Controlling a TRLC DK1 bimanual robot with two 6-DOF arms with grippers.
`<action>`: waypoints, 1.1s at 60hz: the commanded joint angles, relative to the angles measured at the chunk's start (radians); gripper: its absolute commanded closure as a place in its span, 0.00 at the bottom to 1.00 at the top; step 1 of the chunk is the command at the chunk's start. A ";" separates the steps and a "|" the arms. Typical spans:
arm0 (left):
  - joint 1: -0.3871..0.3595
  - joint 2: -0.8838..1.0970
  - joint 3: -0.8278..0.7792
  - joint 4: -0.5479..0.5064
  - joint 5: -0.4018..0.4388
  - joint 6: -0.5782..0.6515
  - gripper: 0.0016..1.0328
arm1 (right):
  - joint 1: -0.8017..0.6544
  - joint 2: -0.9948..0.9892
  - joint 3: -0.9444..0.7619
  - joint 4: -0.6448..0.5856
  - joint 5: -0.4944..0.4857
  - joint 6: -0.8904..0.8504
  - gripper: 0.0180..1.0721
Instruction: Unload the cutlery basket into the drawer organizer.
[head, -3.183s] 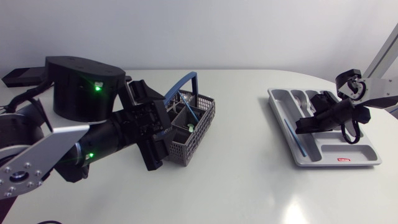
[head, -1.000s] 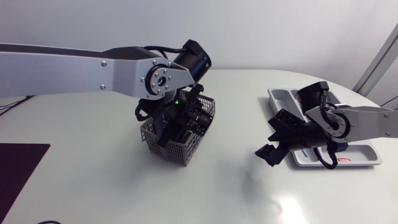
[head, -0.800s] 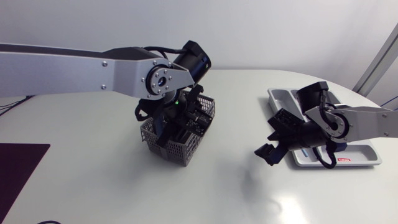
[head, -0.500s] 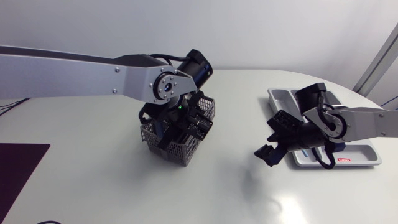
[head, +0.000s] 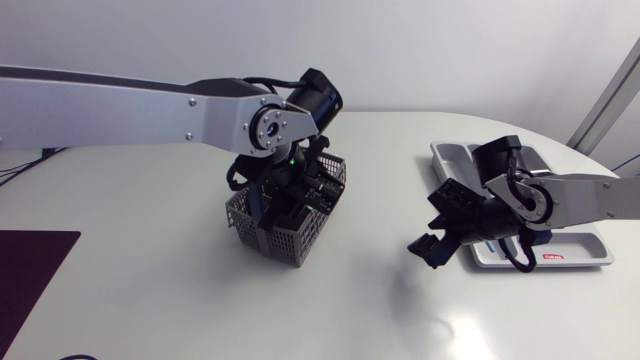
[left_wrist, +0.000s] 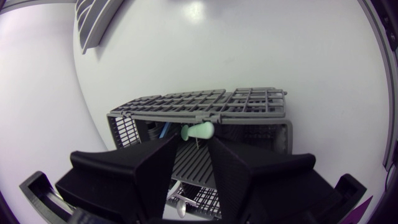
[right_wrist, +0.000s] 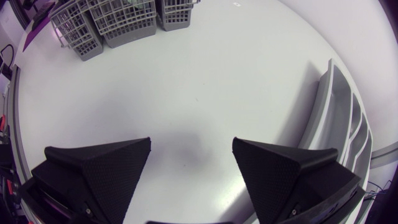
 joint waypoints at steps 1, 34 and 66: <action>0.003 0.031 0.028 -0.003 -0.002 0.004 0.65 | -0.002 0.020 -0.015 0.006 -0.005 -0.024 0.10; 0.004 0.051 -0.002 0.038 0.015 -0.065 0.94 | -0.002 0.023 -0.034 0.020 -0.004 -0.027 0.10; 0.039 -0.053 0.042 0.055 0.059 -0.094 0.97 | 0.013 0.006 -0.047 0.017 -0.002 -0.015 0.10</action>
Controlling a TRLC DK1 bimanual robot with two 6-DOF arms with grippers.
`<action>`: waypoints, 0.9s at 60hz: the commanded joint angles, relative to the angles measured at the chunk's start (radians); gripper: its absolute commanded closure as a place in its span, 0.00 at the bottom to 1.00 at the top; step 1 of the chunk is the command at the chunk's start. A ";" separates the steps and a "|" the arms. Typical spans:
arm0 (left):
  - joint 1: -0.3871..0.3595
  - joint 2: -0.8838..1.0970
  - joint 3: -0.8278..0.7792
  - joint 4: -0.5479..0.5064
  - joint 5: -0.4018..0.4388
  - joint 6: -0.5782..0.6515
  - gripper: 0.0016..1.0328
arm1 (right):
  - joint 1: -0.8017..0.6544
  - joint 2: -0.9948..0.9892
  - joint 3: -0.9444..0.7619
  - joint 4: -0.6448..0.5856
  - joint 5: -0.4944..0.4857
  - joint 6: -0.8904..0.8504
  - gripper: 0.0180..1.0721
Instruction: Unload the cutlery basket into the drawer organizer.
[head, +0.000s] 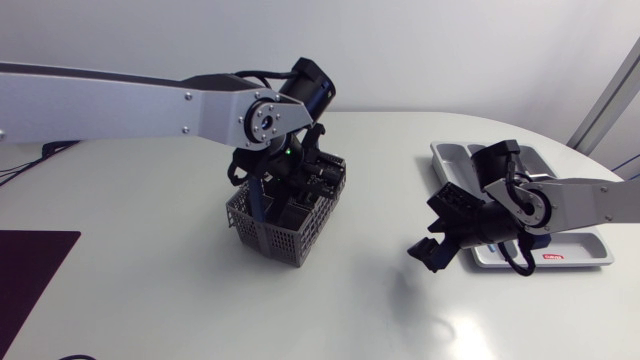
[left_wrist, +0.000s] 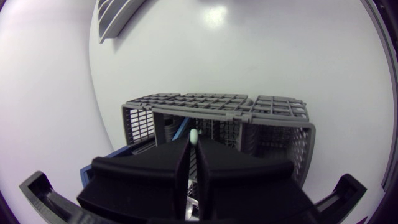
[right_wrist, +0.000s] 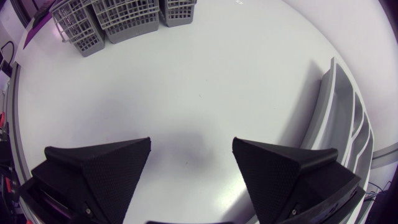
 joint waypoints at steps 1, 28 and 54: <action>0.006 -0.063 0.028 -0.013 0.015 -0.020 0.97 | 0.011 0.002 -0.029 0.003 -0.003 -0.008 0.10; -0.068 -0.299 0.019 -0.120 0.062 -0.094 0.97 | 0.051 -0.119 -0.059 -0.035 0.016 0.035 0.10; -0.220 -0.425 -0.360 0.357 -0.014 -0.166 0.97 | -0.081 -0.242 0.079 -0.228 -0.178 0.170 0.10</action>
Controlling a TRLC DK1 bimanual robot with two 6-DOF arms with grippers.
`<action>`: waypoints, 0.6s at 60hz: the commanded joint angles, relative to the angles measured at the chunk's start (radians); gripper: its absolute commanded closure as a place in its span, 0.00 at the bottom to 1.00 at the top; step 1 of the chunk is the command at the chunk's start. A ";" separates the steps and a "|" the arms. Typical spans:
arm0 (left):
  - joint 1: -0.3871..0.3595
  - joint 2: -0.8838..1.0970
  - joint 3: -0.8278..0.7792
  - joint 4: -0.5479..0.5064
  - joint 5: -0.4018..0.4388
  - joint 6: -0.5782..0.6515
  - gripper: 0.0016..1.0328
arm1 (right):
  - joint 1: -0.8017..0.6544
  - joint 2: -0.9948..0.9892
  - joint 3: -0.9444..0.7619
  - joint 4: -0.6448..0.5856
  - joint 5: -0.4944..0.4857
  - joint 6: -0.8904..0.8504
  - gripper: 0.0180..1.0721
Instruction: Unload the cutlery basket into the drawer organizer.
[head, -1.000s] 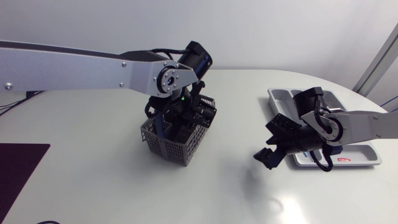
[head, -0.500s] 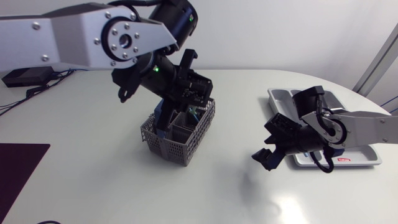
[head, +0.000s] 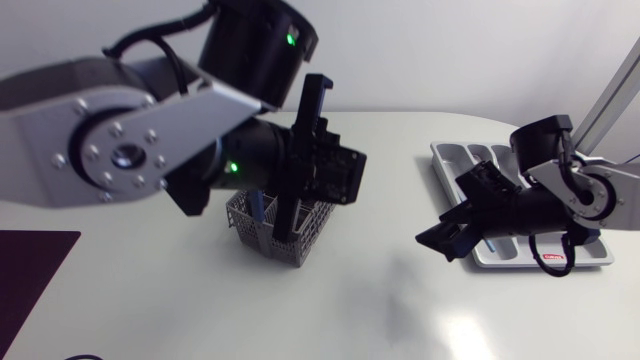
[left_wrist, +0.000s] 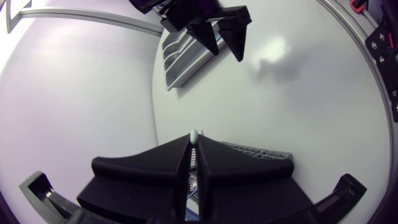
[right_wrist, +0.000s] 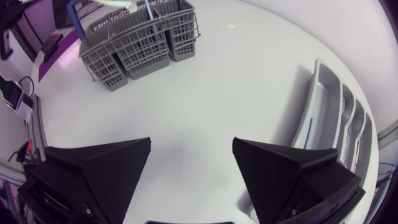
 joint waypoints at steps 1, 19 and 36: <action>-0.027 -0.008 -0.092 0.104 -0.031 -0.026 0.97 | -0.034 -0.004 0.056 -0.042 -0.048 0.043 0.10; -0.095 0.055 -0.282 0.530 -0.134 -0.033 0.97 | -0.097 0.119 0.182 -0.185 -0.267 0.111 0.11; -0.133 0.146 -0.373 0.745 -0.189 -0.054 0.97 | -0.105 0.297 0.351 -0.340 -0.487 0.187 0.14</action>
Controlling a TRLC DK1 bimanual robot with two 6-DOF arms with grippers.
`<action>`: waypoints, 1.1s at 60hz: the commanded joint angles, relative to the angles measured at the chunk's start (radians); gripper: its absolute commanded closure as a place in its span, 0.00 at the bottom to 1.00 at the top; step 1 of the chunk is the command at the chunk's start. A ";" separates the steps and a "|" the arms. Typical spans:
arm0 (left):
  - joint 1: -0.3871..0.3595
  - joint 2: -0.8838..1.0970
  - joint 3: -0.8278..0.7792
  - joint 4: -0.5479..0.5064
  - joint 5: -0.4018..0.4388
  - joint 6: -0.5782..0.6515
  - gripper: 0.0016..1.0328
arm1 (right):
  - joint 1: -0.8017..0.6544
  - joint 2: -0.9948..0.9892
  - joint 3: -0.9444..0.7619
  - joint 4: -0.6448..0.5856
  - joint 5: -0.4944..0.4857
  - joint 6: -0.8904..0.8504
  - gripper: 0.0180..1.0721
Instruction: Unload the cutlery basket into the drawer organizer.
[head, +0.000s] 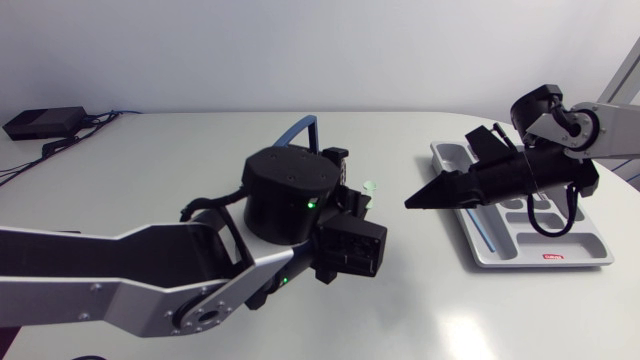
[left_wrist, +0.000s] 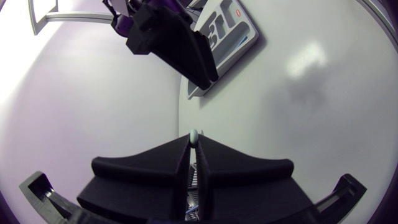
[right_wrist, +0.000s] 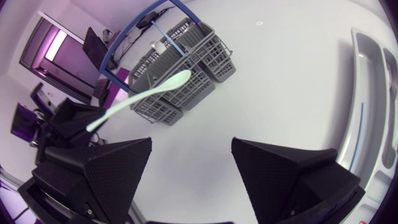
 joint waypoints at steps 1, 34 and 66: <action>-0.011 0.034 -0.032 0.038 -0.016 -0.017 0.97 | -0.006 0.065 0.049 -0.041 -0.042 0.035 0.14; -0.023 0.163 -0.042 0.299 -0.059 0.035 0.97 | 0.080 0.286 0.253 -0.164 -0.229 0.177 0.44; -0.042 0.209 -0.036 0.396 -0.083 0.081 0.97 | 0.122 0.287 0.255 -0.135 -0.228 0.245 0.76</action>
